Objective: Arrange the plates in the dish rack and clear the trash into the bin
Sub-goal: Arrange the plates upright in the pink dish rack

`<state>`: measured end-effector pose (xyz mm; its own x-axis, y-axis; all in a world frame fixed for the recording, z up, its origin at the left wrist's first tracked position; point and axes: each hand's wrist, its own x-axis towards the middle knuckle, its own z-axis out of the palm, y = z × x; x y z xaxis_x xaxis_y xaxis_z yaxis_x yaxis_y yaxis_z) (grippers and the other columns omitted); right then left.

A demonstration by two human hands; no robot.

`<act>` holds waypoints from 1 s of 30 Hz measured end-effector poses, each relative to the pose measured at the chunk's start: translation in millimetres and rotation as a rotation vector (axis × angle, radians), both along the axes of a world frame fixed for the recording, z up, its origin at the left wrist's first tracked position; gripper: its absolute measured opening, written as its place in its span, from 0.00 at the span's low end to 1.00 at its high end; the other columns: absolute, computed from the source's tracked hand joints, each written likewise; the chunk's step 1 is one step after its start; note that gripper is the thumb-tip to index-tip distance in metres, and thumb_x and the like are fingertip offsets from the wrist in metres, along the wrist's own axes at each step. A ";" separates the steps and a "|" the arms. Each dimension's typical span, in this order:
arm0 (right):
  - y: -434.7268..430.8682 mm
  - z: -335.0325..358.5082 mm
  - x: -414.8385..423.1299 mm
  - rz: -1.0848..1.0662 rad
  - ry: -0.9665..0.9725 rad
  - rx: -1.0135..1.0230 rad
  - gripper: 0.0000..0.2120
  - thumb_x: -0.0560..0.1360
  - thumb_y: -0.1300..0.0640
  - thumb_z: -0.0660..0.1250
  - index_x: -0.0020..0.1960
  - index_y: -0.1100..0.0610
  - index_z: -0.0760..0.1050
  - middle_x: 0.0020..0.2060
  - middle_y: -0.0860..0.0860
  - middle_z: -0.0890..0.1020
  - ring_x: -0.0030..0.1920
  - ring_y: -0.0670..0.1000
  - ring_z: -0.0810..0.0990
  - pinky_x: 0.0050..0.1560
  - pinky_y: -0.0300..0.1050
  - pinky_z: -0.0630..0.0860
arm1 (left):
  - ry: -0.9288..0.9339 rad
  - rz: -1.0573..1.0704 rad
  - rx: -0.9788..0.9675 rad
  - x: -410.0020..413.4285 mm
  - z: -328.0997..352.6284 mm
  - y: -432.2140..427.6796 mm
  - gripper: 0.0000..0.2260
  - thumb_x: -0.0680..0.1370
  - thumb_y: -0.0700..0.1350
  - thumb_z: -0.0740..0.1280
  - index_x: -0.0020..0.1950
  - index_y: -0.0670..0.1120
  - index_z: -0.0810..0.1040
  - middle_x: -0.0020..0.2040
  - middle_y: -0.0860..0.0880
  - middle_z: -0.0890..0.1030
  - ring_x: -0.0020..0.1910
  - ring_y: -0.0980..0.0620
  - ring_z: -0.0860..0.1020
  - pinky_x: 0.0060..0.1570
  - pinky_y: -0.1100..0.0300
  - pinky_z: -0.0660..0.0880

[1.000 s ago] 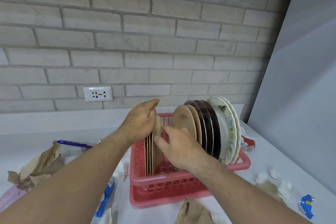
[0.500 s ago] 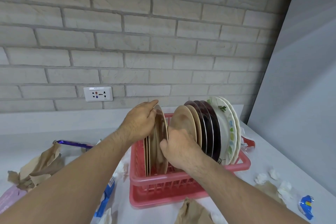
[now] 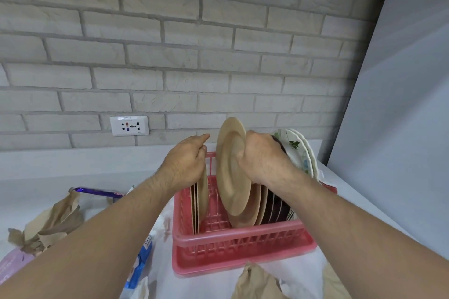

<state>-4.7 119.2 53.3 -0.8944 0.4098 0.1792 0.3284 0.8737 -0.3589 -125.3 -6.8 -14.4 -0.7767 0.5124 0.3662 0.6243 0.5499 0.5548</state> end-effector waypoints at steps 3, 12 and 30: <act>-5.7 -13.7 -1.4 -0.031 -0.057 0.013 0.14 0.80 0.60 0.61 0.64 0.62 0.69 0.56 0.56 0.75 0.51 0.55 0.80 0.40 0.43 0.71 | 0.000 0.000 -0.003 -0.2 0.0 0.4 0.20 0.84 0.44 0.51 0.76 0.49 0.61 0.76 0.51 0.63 0.75 0.54 0.59 0.73 0.61 0.53; -14.5 -36.1 -2.3 0.038 -0.148 0.073 0.14 0.80 0.62 0.60 0.64 0.65 0.69 0.48 0.57 0.78 0.41 0.53 0.78 0.44 0.46 0.76 | 0.006 0.009 -0.004 0.9 -2.1 1.0 0.20 0.84 0.45 0.51 0.76 0.50 0.62 0.76 0.51 0.63 0.76 0.53 0.58 0.74 0.58 0.54; -10.3 -44.7 2.0 0.083 0.024 0.465 0.23 0.78 0.60 0.64 0.70 0.60 0.62 0.63 0.55 0.66 0.49 0.55 0.78 0.36 0.44 0.70 | 0.043 0.019 0.157 4.9 -5.6 7.4 0.17 0.83 0.46 0.53 0.59 0.39 0.78 0.70 0.53 0.69 0.60 0.60 0.69 0.61 0.68 0.60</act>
